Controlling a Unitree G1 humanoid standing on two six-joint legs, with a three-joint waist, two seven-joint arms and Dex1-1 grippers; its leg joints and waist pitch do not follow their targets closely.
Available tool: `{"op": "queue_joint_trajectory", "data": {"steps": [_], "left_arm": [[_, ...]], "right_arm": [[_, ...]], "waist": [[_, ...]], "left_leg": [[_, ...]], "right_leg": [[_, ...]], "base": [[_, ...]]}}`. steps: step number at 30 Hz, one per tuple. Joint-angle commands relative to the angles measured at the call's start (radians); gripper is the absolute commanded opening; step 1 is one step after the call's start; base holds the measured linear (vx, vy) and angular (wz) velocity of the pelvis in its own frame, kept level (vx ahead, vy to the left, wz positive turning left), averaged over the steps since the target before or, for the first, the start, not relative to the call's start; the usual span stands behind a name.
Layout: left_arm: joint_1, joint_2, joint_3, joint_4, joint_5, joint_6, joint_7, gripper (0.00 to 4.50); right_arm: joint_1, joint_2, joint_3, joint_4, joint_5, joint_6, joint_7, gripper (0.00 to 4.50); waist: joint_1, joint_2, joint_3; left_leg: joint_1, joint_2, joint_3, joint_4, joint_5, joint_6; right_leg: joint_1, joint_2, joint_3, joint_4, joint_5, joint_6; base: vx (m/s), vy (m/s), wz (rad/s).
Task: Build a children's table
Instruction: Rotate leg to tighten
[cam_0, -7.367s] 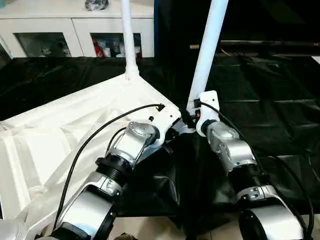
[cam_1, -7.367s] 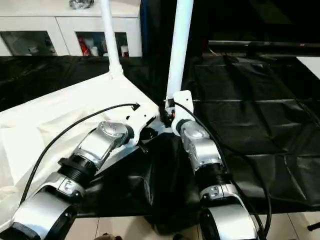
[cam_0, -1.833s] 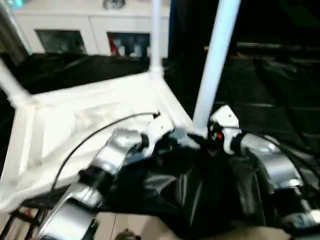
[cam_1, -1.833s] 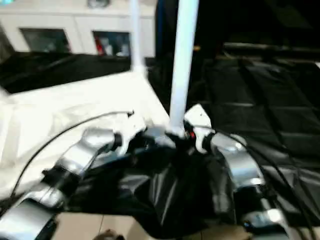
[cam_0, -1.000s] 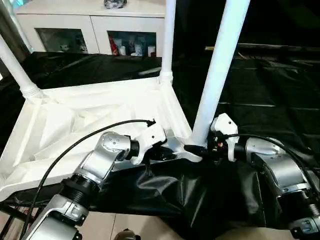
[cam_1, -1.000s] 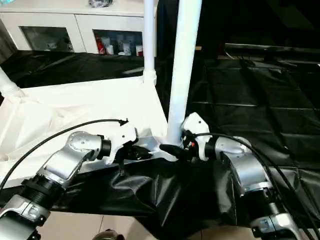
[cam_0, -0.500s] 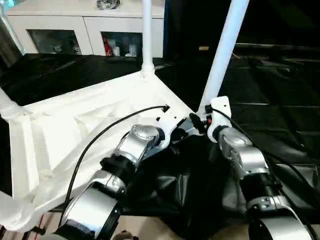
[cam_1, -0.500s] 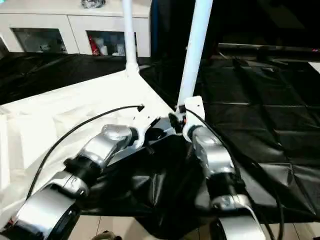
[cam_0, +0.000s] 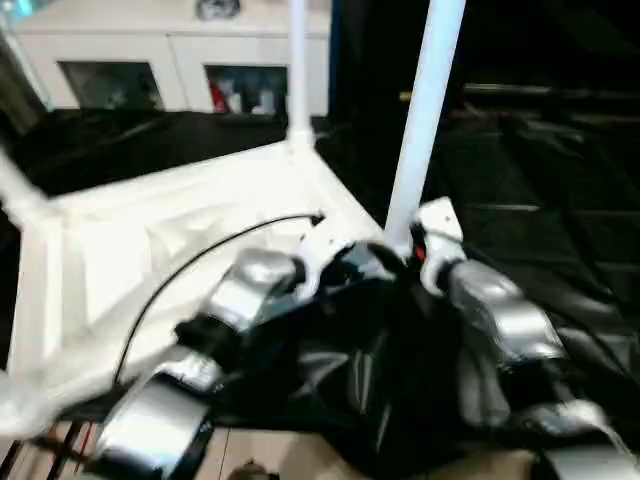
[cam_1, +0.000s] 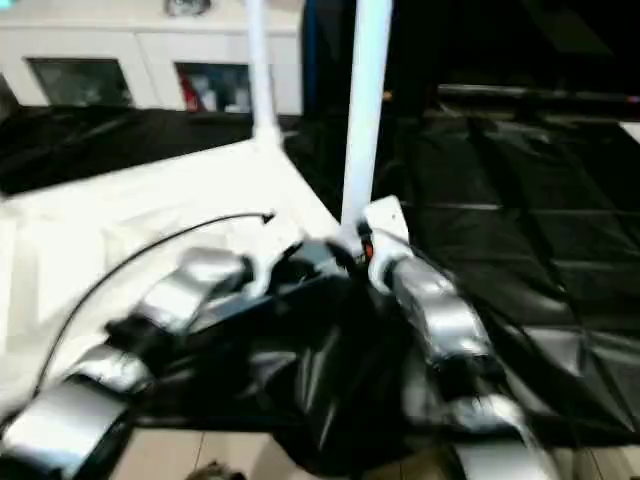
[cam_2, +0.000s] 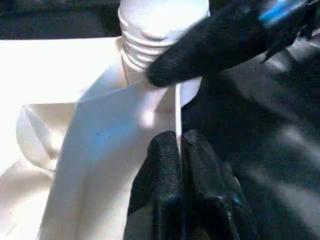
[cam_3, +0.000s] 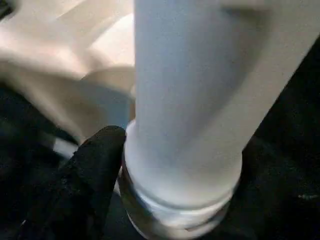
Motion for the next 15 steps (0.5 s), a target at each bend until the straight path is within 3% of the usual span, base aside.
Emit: {"op": "queue_joint_trajectory", "data": {"steps": [1, 5, 8, 15], "left_arm": [[0.007, 0.002, -0.023, -0.108, -0.051, -0.061, -0.094, 0.0], [0.074, 0.075, -0.047, -0.222, -0.08, -0.044, -0.194, 0.0], [0.096, 0.098, -0.049, -0.262, -0.087, -0.024, -0.226, 0.0], [0.13, 0.125, -0.045, -0.331, -0.097, 0.01, -0.258, 0.0]], "right_arm": [[0.02, -0.025, 0.054, -0.061, 0.01, -0.011, 0.127, 3.45], [0.047, -0.106, 0.063, -0.12, 0.036, -0.015, 0.251, 3.45], [0.05, -0.125, 0.063, -0.129, 0.047, -0.008, 0.277, 3.45], [0.052, -0.136, 0.067, -0.146, 0.07, 0.008, 0.332, 3.29]], "waist": [[0.003, -0.008, -0.081], [0.009, -0.008, -0.078], [0.01, -0.007, -0.078], [0.007, -0.012, -0.077]], "left_leg": [[0.009, 0.045, -0.014, -0.071, -0.244, 0.05], [0.012, 0.049, -0.015, -0.074, -0.265, 0.044], [0.015, 0.049, -0.014, -0.073, -0.277, 0.04], [0.01, 0.045, -0.014, -0.073, -0.26, 0.043]], "right_leg": [[0.064, -0.075, 0.056, -0.069, -0.36, -0.14], [0.058, -0.074, 0.057, -0.07, -0.377, -0.147], [0.055, -0.074, 0.057, -0.072, -0.393, -0.148], [0.056, -0.072, 0.056, -0.074, -0.411, -0.137]], "base": [[0.0, 0.0, 0.0], [0.0, 0.0, 0.0], [0.0, 0.0, 0.0], [0.0, 0.0, 0.0]]}}
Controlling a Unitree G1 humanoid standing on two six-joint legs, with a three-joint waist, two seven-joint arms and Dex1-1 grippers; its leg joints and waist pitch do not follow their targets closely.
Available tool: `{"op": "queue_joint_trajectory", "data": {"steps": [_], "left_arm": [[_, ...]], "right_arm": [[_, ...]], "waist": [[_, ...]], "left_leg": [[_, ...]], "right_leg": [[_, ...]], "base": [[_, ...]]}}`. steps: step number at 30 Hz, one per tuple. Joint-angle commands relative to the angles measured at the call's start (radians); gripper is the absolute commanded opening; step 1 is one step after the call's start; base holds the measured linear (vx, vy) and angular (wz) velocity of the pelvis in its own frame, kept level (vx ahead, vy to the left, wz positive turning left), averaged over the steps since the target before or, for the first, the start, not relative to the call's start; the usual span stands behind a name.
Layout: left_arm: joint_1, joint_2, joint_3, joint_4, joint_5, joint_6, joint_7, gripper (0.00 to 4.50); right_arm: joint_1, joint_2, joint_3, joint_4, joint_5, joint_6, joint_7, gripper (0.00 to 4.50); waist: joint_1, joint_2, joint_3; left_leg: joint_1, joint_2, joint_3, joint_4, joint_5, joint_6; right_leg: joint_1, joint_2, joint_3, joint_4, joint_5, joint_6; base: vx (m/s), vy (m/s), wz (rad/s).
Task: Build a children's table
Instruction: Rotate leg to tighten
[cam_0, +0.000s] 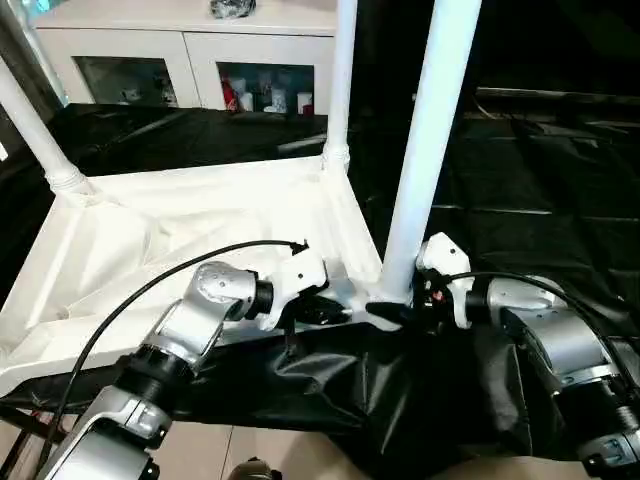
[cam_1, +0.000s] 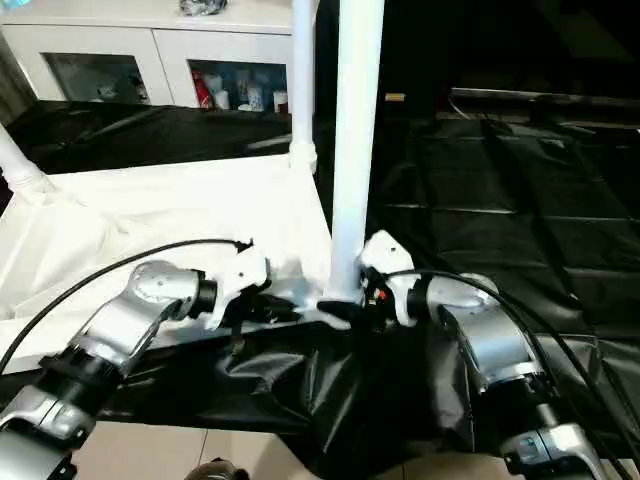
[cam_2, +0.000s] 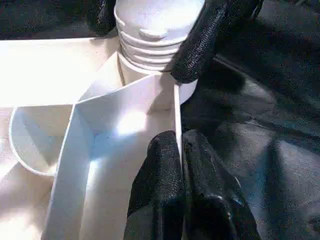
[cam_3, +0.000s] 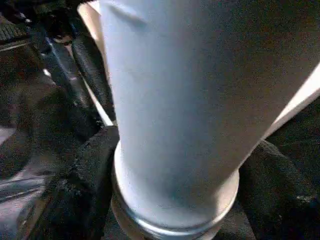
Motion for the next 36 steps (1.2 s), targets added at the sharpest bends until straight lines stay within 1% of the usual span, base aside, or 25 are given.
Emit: {"op": "queue_joint_trajectory", "data": {"steps": [1, 2, 4, 5, 10, 12, 13, 14, 15, 16, 17, 19, 20, 21, 23, 24, 25, 27, 28, 29, 30, 31, 32, 33, 36], "left_arm": [[-0.013, -0.011, -0.001, -0.07, -0.05, -0.009, -0.038, 0.0], [-0.012, -0.008, -0.001, -0.075, -0.051, -0.005, -0.036, 0.0], [-0.009, -0.004, -0.001, -0.082, -0.052, 0.001, -0.033, 0.0], [-0.008, -0.001, -0.001, -0.086, -0.052, 0.005, -0.033, 0.0], [-0.007, -0.015, 0.013, -0.082, -0.049, 0.019, -0.013, 0.0], [-0.04, -0.062, 0.03, -0.012, -0.022, 0.03, 0.083, 0.0], [-0.057, -0.082, 0.035, 0.019, -0.01, 0.031, 0.125, 0.0], [-0.087, -0.117, 0.044, 0.07, 0.004, 0.035, 0.189, 0.0], [-0.101, -0.133, 0.049, 0.094, 0.009, 0.038, 0.218, 0.0], [-0.142, -0.176, 0.062, 0.159, 0.022, 0.035, 0.301, 0.0], [-0.15, -0.184, 0.065, 0.172, 0.023, 0.036, 0.316, 0.0], [-0.223, -0.258, 0.09, 0.274, 0.032, 0.04, 0.446, 0.0], [-0.238, -0.273, 0.096, 0.296, 0.033, 0.037, 0.476, 0.0], [-0.259, -0.294, 0.104, 0.326, 0.032, 0.039, 0.5, 0.0], [-0.288, -0.324, 0.103, 0.369, 0.038, 0.032, 0.527, 0.0], [-0.29, -0.326, 0.103, 0.372, 0.039, 0.03, 0.526, 0.0], [-0.3, -0.337, 0.103, 0.391, 0.041, 0.018, 0.523, 0.0], [-0.302, -0.34, 0.103, 0.395, 0.04, 0.011, 0.513, 0.0], [-0.301, -0.341, 0.103, 0.394, 0.039, 0.005, 0.502, 0.0], [-0.299, -0.34, 0.101, 0.394, 0.038, 0.001, 0.496, 0.0], [-0.296, -0.331, 0.095, 0.403, 0.037, -0.023, 0.474, 0.0], [-0.287, -0.316, 0.086, 0.403, 0.04, -0.056, 0.448, 0.0], [-0.277, -0.306, 0.082, 0.391, 0.036, -0.064, 0.423, 0.0], [-0.269, -0.297, 0.079, 0.381, 0.032, -0.065, 0.402, 0.0], [-0.245, -0.267, 0.069, 0.35, 0.029, -0.081, 0.349, 0.0]], "right_arm": [[-0.009, -0.004, 0.0, -0.022, 0.0, 0.014, 0.007, 3.18], [-0.009, -0.001, 0.0, -0.022, 0.001, 0.021, 0.01, 3.01], [-0.008, -0.002, 0.001, -0.024, 0.006, 0.028, 0.016, 3.01], [-0.005, -0.003, 0.003, -0.027, 0.011, 0.03, 0.018, 2.85], [0.007, 0.01, -0.009, -0.036, 0.027, 0.043, 0.001, 2.76], [-0.005, 0.071, -0.043, 0.02, 0.004, 0.044, -0.133, 2.76], [-0.012, 0.096, -0.056, 0.047, -0.006, 0.045, -0.19, 2.75], [-0.024, 0.136, -0.077, 0.087, -0.019, 0.051, -0.278, 2.75], [-0.029, 0.155, -0.086, 0.105, -0.024, 0.056, -0.317, 2.75], [-0.04, 0.198, -0.106, 0.137, -0.027, 0.071, -0.4, 2.75], [-0.043, 0.207, -0.111, 0.143, -0.027, 0.074, -0.417, 2.75], [-0.074, 0.294, -0.167, 0.204, -0.011, 0.102, -0.581, 2.75], [-0.083, 0.314, -0.181, 0.219, -0.006, 0.11, -0.62, 2.75], [-0.097, 0.341, -0.194, 0.239, -0.009, 0.117, -0.672, 2.75], [-0.121, 0.378, -0.189, 0.267, -0.024, 0.104, -0.723, 2.75], [-0.123, 0.381, -0.189, 0.269, -0.026, 0.103, -0.725, 2.75], [-0.133, 0.398, -0.19, 0.281, -0.034, 0.095, -0.737, 2.75], [-0.137, 0.404, -0.193, 0.283, -0.032, 0.088, -0.728, 2.75], [-0.139, 0.406, -0.194, 0.283, -0.029, 0.083, -0.718, 3.1], [-0.14, 0.405, -0.194, 0.28, -0.028, 0.081, -0.71, 3.45], [-0.142, 0.396, -0.19, 0.271, -0.029, 0.074, -0.685, 3.45], [-0.141, 0.375, -0.173, 0.262, -0.05, 0.063, -0.675, 3.51], [-0.138, 0.361, -0.162, 0.258, -0.059, 0.053, -0.66, 3.65], [-0.136, 0.35, -0.156, 0.256, -0.059, 0.048, -0.644, 3.65], [-0.125, 0.316, -0.143, 0.23, -0.05, 0.049, -0.569, 3.65]], "waist": [[-0.002, -0.011, -0.077], [-0.002, -0.011, -0.077], [-0.003, -0.012, -0.077], [-0.003, -0.011, -0.077], [-0.004, -0.01, -0.077], [-0.007, -0.011, -0.077], [-0.007, -0.012, -0.077], [-0.011, -0.013, -0.076], [-0.011, -0.013, -0.077], [-0.012, -0.012, -0.077], [-0.014, -0.012, -0.077], [-0.015, -0.011, -0.08], [-0.015, -0.011, -0.083], [-0.013, -0.004, -0.084], [-0.014, -0.004, -0.089], [-0.014, -0.006, -0.088], [-0.012, 0.0, -0.089], [-0.012, -0.004, -0.089], [-0.012, -0.003, -0.089], [-0.013, -0.003, -0.087], [-0.013, -0.006, -0.086], [-0.015, -0.006, -0.085], [-0.015, -0.005, -0.085], [-0.016, -0.006, -0.084], [-0.017, -0.006, -0.082]], "left_leg": [[0.011, 0.044, -0.014, -0.074, -0.26, 0.042], [0.01, 0.044, -0.015, -0.074, -0.261, 0.042], [0.011, 0.044, -0.014, -0.073, -0.259, 0.042], [0.01, 0.044, -0.015, -0.073, -0.256, 0.042], [0.01, 0.043, -0.015, -0.073, -0.251, 0.041], [0.01, 0.04, -0.013, -0.072, -0.25, 0.037], [0.012, 0.039, -0.014, -0.071, -0.253, 0.031], [0.011, 0.033, -0.012, -0.071, -0.25, 0.026], [0.015, 0.033, -0.014, -0.069, -0.26, 0.015], [0.012, 0.033, -0.017, -0.071, -0.262, 0.013], [0.013, 0.032, -0.015, -0.071, -0.264, 0.014], [0.014, 0.03, -0.014, -0.069, -0.253, 0.014], [0.011, 0.031, -0.016, -0.07, -0.239, 0.012], [0.01, 0.03, -0.016, -0.068, -0.223, 0.015], [0.008, 0.029, -0.015, -0.067, -0.209, 0.017], [0.006, 0.029, -0.014, -0.068, -0.2, 0.025], [0.007, 0.029, -0.014, -0.067, -0.196, 0.029], [0.004, 0.03, -0.013, -0.067, -0.177, 0.042], [0.004, 0.031, -0.013, -0.067, -0.18, 0.044], [0.006, 0.032, -0.013, -0.068, -0.19, 0.045], [0.006, 0.031, -0.012, -0.069, -0.202, 0.047], [0.005, 0.03, -0.013, -0.071, -0.212, 0.047], [0.006, 0.03, -0.014, -0.071, -0.215, 0.045], [0.008, 0.031, -0.013, -0.071, -0.223, 0.043], [0.006, 0.033, -0.014, -0.072, -0.229, 0.047]], "right_leg": [[0.056, -0.072, 0.055, -0.074, -0.414, -0.136], [0.056, -0.072, 0.055, -0.075, -0.422, -0.131], [0.056, -0.072, 0.055, -0.076, -0.421, -0.13], [0.056, -0.071, 0.055, -0.075, -0.42, -0.128], [0.055, -0.07, 0.054, -0.076, -0.422, -0.125], [0.051, -0.07, 0.054, -0.078, -0.426, -0.126], [0.052, -0.07, 0.051, -0.081, -0.439, -0.122], [0.05, -0.067, 0.049, -0.086, -0.461, -0.111], [0.05, -0.07, 0.046, -0.088, -0.486, -0.101], [0.054, -0.071, 0.044, -0.09, -0.495, -0.09], [0.051, -0.069, 0.045, -0.093, -0.498, -0.083], [0.048, -0.068, 0.047, -0.091, -0.472, -0.086], [0.053, -0.07, 0.047, -0.087, -0.449, -0.093], [0.053, -0.07, 0.049, -0.084, -0.413, -0.101], [0.057, -0.069, 0.049, -0.079, -0.363, -0.114], [0.06, -0.069, 0.05, -0.075, -0.337, -0.125], [0.06, -0.07, 0.05, -0.074, -0.327, -0.128], [0.063, -0.069, 0.051, -0.069, -0.282, -0.145], [0.064, -0.069, 0.051, -0.069, -0.282, -0.148], [0.063, -0.069, 0.051, -0.07, -0.292, -0.15], [0.064, -0.069, 0.05, -0.074, -0.311, -0.146], [0.065, -0.069, 0.049, -0.076, -0.331, -0.139], [0.065, -0.07, 0.049, -0.077, -0.341, -0.134], [0.064, -0.071, 0.049, -0.078, -0.36, -0.128], [0.065, -0.071, 0.05, -0.079, -0.373, -0.123]], "base": [[0.0, 0.0, 0.0], [0.0, 0.0, 0.0], [0.0, 0.0, 0.0], [0.0, 0.0, 0.0], [0.0, 0.0, 0.0], [0.0, 0.0, 0.0], [0.0, 0.0, 0.0], [0.0, 0.0, 0.0], [0.0, 0.0, 0.0], [0.0, 0.0, 0.0], [0.0, 0.0, 0.0], [0.0, 0.0, 0.0], [0.0, 0.0, 0.0], [0.0, 0.0, 0.0], [0.0, 0.0, 0.0], [0.0, 0.0, 0.0], [0.0, 0.0, 0.0], [0.0, 0.0, 0.0], [0.0, 0.0, 0.0], [0.0, 0.0, 0.0], [0.0, 0.0, 0.0], [0.0, 0.0, 0.0], [0.0, 0.0, 0.0], [0.0, 0.0, 0.0], [0.0, 0.0, 0.0]]}}
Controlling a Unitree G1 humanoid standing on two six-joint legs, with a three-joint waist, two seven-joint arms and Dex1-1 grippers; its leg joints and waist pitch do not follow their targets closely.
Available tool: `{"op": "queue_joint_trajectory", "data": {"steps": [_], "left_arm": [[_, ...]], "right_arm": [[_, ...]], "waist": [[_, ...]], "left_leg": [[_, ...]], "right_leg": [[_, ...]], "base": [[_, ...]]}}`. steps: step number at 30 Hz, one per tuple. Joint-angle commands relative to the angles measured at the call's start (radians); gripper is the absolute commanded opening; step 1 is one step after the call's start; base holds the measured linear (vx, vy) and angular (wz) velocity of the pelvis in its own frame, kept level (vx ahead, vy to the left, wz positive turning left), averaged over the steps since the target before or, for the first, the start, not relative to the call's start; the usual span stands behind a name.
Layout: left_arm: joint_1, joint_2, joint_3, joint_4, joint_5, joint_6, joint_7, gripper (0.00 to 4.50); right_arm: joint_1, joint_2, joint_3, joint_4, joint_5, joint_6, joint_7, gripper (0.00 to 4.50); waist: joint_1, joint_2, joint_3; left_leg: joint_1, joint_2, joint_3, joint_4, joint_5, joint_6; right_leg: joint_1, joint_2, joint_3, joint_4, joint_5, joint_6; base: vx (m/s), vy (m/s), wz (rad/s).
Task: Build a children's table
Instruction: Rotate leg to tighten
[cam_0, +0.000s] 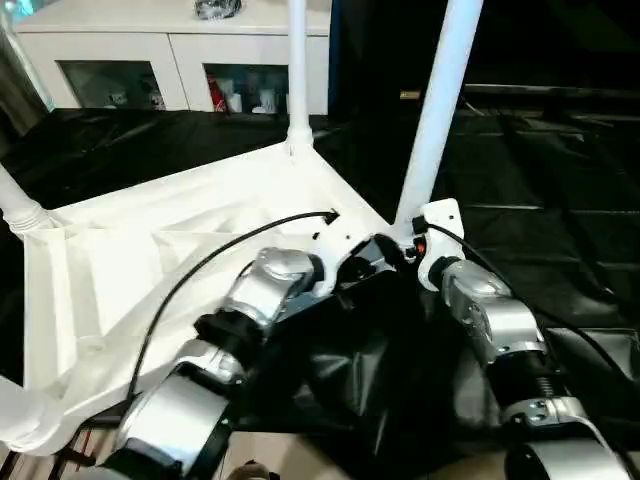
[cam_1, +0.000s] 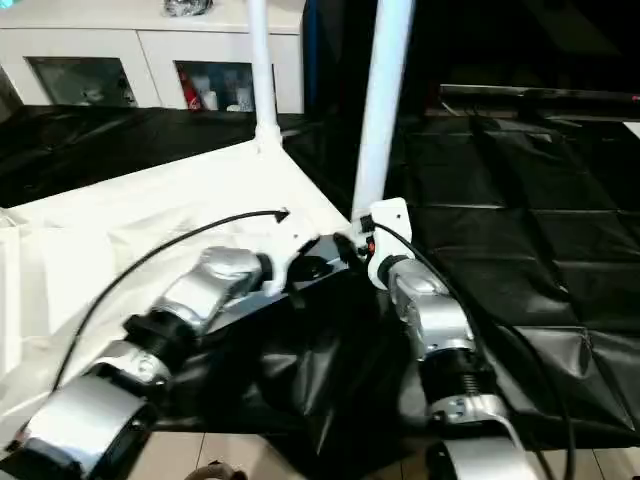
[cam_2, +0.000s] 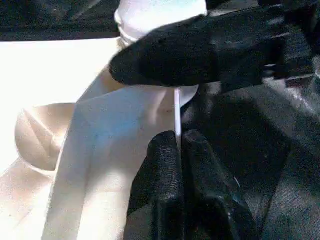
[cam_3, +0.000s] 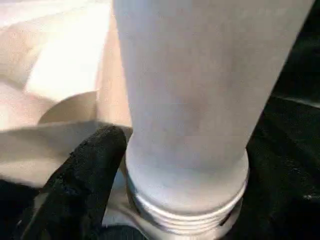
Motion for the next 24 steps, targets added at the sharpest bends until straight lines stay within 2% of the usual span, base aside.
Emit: {"op": "queue_joint_trajectory", "data": {"steps": [1, 3, 5, 7, 10, 18, 19, 22, 24], "left_arm": [[0.015, 0.012, -0.012, -0.103, -0.043, -0.086, -0.117, 0.0], [0.041, 0.039, -0.021, -0.144, -0.053, -0.09, -0.171, 0.0], [0.094, 0.103, -0.044, -0.228, -0.067, -0.085, -0.271, 0.0], [0.116, 0.131, -0.051, -0.265, -0.075, -0.08, -0.313, 0.0], [0.154, 0.179, -0.062, -0.333, -0.094, -0.064, -0.381, 0.0], [0.223, 0.258, -0.07, -0.459, -0.119, -0.017, -0.482, 0.0], [0.223, 0.26, -0.069, -0.459, -0.118, -0.017, -0.482, 0.0], [0.225, 0.262, -0.068, -0.462, -0.116, -0.014, -0.48, 0.0], [0.229, 0.265, -0.066, -0.478, -0.118, -0.002, -0.48, 0.0]], "right_arm": [[0.025, -0.02, 0.07, -0.045, 0.013, -0.004, 0.129, 3.65], [0.042, -0.06, 0.096, -0.076, 0.005, -0.016, 0.198, 3.65], [0.081, -0.152, 0.144, -0.151, 0.004, -0.047, 0.346, 3.65], [0.1, -0.194, 0.161, -0.189, 0.013, -0.06, 0.416, 3.65], [0.127, -0.255, 0.177, -0.251, 0.044, -0.064, 0.529, 3.65], [0.156, -0.317, 0.201, -0.304, 0.081, -0.051, 0.66, 3.65], [0.156, -0.317, 0.202, -0.304, 0.08, -0.05, 0.662, 3.5], [0.159, -0.318, 0.206, -0.305, 0.078, -0.046, 0.671, 3.5], [0.163, -0.319, 0.209, -0.313, 0.081, -0.039, 0.683, 3.21]], "waist": [[0.004, -0.011, -0.081], [0.007, -0.008, -0.083], [0.012, -0.007, -0.081], [0.013, -0.008, -0.079], [0.022, -0.01, -0.078], [0.023, -0.012, -0.076], [0.023, -0.013, -0.076], [0.023, -0.014, -0.076], [0.023, -0.013, -0.077]], "left_leg": [[0.006, 0.034, -0.013, -0.068, -0.23, 0.049], [0.007, 0.038, -0.013, -0.067, -0.223, 0.055], [0.008, 0.044, -0.016, -0.069, -0.236, 0.051], [0.008, 0.044, -0.011, -0.069, -0.241, 0.061], [0.011, 0.045, -0.011, -0.069, -0.248, 0.058], [0.008, 0.045, -0.013, -0.07, -0.248, 0.054], [0.009, 0.045, -0.013, -0.07, -0.246, 0.053], [0.009, 0.043, -0.012, -0.068, -0.243, 0.053], [0.008, 0.044, -0.013, -0.069, -0.232, 0.054]], "right_leg": [[0.065, -0.071, 0.051, -0.079, -0.371, -0.124], [0.063, -0.072, 0.053, -0.074, -0.353, -0.132], [0.066, -0.075, 0.052, -0.071, -0.353, -0.139], [0.061, -0.071, 0.056, -0.071, -0.356, -0.138], [0.059, -0.074, 0.056, -0.074, -0.395, -0.134], [0.057, -0.073, 0.056, -0.075, -0.428, -0.127], [0.056, -0.073, 0.056, -0.075, -0.429, -0.126], [0.055, -0.073, 0.055, -0.077, -0.439, -0.119], [0.055, -0.072, 0.056, -0.075, -0.423, -0.121]], "base": [[0.0, 0.0, 0.0], [0.0, 0.0, 0.0], [0.0, 0.0, 0.0], [0.0, 0.0, 0.0], [0.0, 0.0, 0.0], [0.0, 0.0, 0.0], [0.0, 0.0, 0.0], [0.0, 0.0, 0.0], [0.0, 0.0, 0.0]]}}
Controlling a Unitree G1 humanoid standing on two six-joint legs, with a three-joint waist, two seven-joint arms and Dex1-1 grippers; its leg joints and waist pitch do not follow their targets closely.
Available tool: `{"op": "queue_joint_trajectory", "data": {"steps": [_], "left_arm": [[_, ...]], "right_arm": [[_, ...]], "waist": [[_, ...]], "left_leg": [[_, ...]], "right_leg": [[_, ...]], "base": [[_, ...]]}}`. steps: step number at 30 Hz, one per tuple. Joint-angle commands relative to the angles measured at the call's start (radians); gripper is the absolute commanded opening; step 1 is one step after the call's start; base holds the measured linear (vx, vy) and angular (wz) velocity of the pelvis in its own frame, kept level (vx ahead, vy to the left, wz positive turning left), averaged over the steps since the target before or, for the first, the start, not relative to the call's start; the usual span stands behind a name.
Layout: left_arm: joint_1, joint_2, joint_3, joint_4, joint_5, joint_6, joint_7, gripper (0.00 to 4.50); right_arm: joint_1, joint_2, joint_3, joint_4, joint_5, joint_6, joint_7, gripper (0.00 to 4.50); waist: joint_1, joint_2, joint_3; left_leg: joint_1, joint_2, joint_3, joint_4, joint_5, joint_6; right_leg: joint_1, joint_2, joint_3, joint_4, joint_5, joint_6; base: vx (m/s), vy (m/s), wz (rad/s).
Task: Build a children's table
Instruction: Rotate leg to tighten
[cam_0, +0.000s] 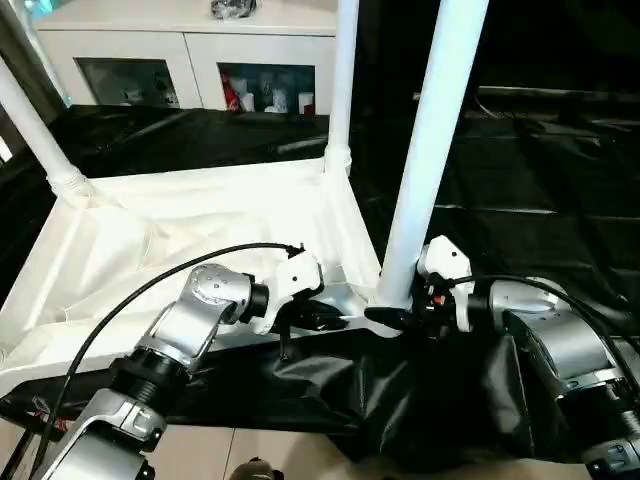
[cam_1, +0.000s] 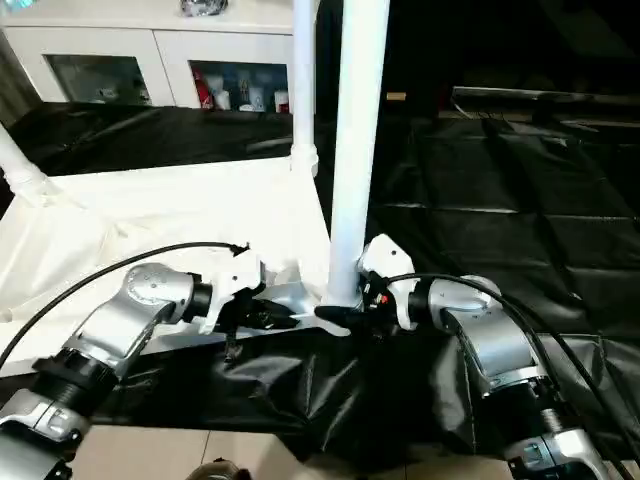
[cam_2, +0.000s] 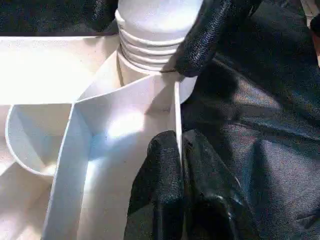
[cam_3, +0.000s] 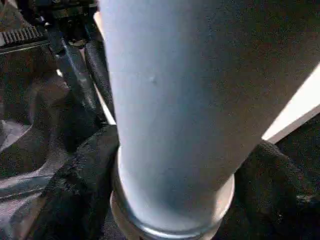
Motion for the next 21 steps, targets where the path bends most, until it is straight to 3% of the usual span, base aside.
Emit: {"op": "queue_joint_trajectory", "data": {"steps": [1, 5, 10, 12, 13, 14, 16, 17, 19, 20, 21], "left_arm": [[-0.015, -0.005, 0.002, -0.063, -0.032, -0.004, -0.028, 0.0], [-0.017, -0.014, 0.001, -0.062, -0.033, 0.001, -0.02, 0.0], [-0.052, -0.084, 0.039, -0.019, -0.05, 0.031, 0.071, 0.0], [-0.102, -0.143, 0.048, 0.062, -0.011, 0.032, 0.184, 0.0], [-0.102, -0.143, 0.048, 0.062, -0.011, 0.032, 0.184, 0.0], [-0.142, -0.185, 0.056, 0.133, 0.02, 0.025, 0.279, 0.0], [-0.168, -0.212, 0.064, 0.178, 0.032, 0.027, 0.337, 0.0], [-0.235, -0.276, 0.084, 0.292, 0.058, 0.035, 0.488, 0.0], [-0.247, -0.287, 0.088, 0.311, 0.06, 0.039, 0.512, 0.0], [-0.273, -0.312, 0.095, 0.352, 0.065, 0.035, 0.564, 0.0], [-0.278, -0.318, 0.096, 0.361, 0.067, 0.034, 0.573, 0.0]], "right_arm": [[0.009, -0.006, 0.014, -0.031, 0.007, 0.013, 0.015, 3.11], [0.013, -0.003, 0.018, -0.037, 0.017, 0.021, 0.015, 2.87], [0.028, 0.043, 0.002, -0.034, 0.016, 0.066, -0.055, 2.75], [0.002, 0.128, -0.035, 0.055, -0.033, 0.069, -0.247, 2.73], [0.002, 0.128, -0.035, 0.055, -0.033, 0.069, -0.247, 2.73], [-0.021, 0.18, -0.06, 0.116, -0.054, 0.085, -0.366, 2.72], [-0.036, 0.211, -0.078, 0.15, -0.063, 0.094, -0.439, 2.72], [-0.083, 0.297, -0.136, 0.228, -0.063, 0.133, -0.621, 2.72], [-0.092, 0.312, -0.149, 0.24, -0.062, 0.143, -0.655, 2.72], [-0.117, 0.347, -0.161, 0.273, -0.061, 0.136, -0.709, 2.72], [-0.123, 0.355, -0.164, 0.279, -0.061, 0.134, -0.72, 2.72]], "waist": [[-0.002, -0.017, -0.078], [-0.002, -0.017, -0.078], [0.0, -0.018, -0.078], [-0.006, -0.024, -0.077], [-0.007, -0.022, -0.076], [-0.011, -0.025, -0.076], [-0.017, -0.021, -0.076], [-0.022, -0.017, -0.077], [-0.027, -0.021, -0.081], [-0.025, -0.01, -0.082], [-0.032, -0.013, -0.084]], "left_leg": [[0.009, 0.043, -0.013, -0.07, -0.231, 0.054], [0.01, 0.041, -0.012, -0.069, -0.233, 0.054], [0.008, 0.041, -0.013, -0.069, -0.223, 0.053], [0.009, 0.033, -0.011, -0.067, -0.223, 0.04], [0.009, 0.032, -0.013, -0.067, -0.228, 0.033], [0.008, 0.029, -0.012, -0.066, -0.231, 0.03], [0.011, 0.027, -0.014, -0.065, -0.242, 0.021], [0.011, 0.026, -0.013, -0.065, -0.238, 0.022], [0.012, 0.025, -0.016, -0.065, -0.246, 0.017], [0.009, 0.029, -0.019, -0.066, -0.232, 0.025], [0.007, 0.028, -0.015, -0.065, -0.22, 0.029]], "right_leg": [[0.055, -0.071, 0.056, -0.075, -0.421, -0.123], [0.055, -0.071, 0.054, -0.077, -0.434, -0.118], [0.055, -0.07, 0.054, -0.076, -0.429, -0.115], [0.051, -0.069, 0.05, -0.084, -0.464, -0.102], [0.052, -0.07, 0.047, -0.086, -0.483, -0.096], [0.054, -0.07, 0.045, -0.091, -0.506, -0.079], [0.052, -0.07, 0.041, -0.097, -0.529, -0.063], [0.05, -0.067, 0.042, -0.098, -0.516, -0.062], [0.055, -0.068, 0.038, -0.097, -0.502, -0.067], [0.057, -0.072, 0.043, -0.091, -0.46, -0.077], [0.054, -0.068, 0.046, -0.089, -0.419, -0.088]], "base": [[0.0, 0.0, 0.0], [0.0, 0.0, 0.0], [0.0, 0.0, 0.0], [0.0, 0.0, 0.0], [0.0, 0.0, 0.0], [0.0, 0.0, 0.0], [0.0, 0.0, 0.0], [0.0, 0.0, 0.0], [0.0, 0.0, 0.0], [0.0, 0.0, 0.0], [0.0, 0.0, 0.0]]}}
